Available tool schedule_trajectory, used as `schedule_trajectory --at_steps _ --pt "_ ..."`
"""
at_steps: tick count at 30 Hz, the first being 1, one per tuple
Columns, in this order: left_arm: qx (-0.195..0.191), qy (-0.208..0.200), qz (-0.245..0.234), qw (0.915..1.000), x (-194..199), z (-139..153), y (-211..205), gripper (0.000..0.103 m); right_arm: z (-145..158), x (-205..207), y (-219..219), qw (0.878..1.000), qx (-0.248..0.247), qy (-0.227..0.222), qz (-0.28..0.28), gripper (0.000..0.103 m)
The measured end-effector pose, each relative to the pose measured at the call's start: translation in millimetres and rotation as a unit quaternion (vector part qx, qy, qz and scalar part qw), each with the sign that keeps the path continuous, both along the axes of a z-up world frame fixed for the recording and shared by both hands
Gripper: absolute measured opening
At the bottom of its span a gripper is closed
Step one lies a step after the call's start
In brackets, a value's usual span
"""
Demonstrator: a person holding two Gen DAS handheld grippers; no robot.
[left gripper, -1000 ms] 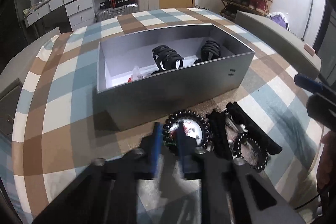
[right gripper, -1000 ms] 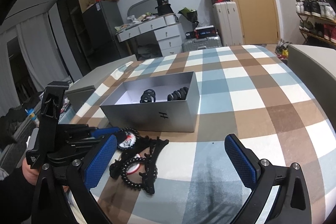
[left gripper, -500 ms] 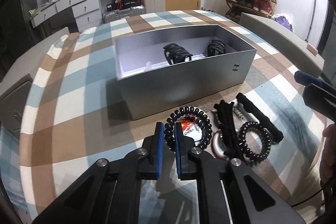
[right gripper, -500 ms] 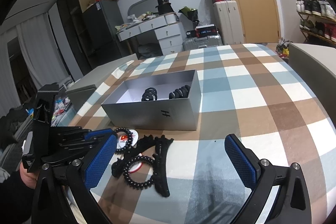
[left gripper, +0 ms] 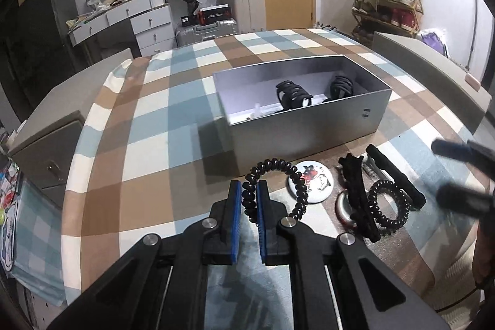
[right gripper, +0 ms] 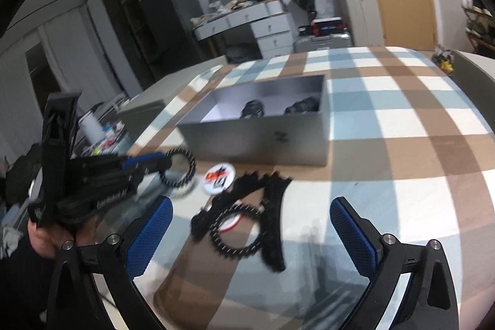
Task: Organize jewelry
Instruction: 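Grasp the black beaded bracelet with the left tool and lift it, then carry the black beaded bracelet with the left tool into the grey box and release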
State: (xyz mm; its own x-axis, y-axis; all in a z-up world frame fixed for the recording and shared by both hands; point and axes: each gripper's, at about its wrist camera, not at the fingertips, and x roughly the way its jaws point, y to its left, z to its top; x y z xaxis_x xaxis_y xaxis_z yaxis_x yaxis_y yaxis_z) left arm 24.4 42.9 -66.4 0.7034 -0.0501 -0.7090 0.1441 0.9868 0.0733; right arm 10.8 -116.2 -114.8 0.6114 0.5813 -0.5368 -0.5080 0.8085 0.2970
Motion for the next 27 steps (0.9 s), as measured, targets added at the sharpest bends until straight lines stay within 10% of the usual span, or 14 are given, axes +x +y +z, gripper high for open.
schedule_trajectory --at_steps 11,27 --pt "-0.021 0.016 0.029 0.9992 -1 -4 18 0.005 -18 -18 42 0.992 -0.094 -0.036 0.073 0.042" --pt "-0.040 -0.003 0.033 0.9986 -10 8 27 0.005 -20 -13 54 0.988 -0.135 -0.028 0.076 0.008"
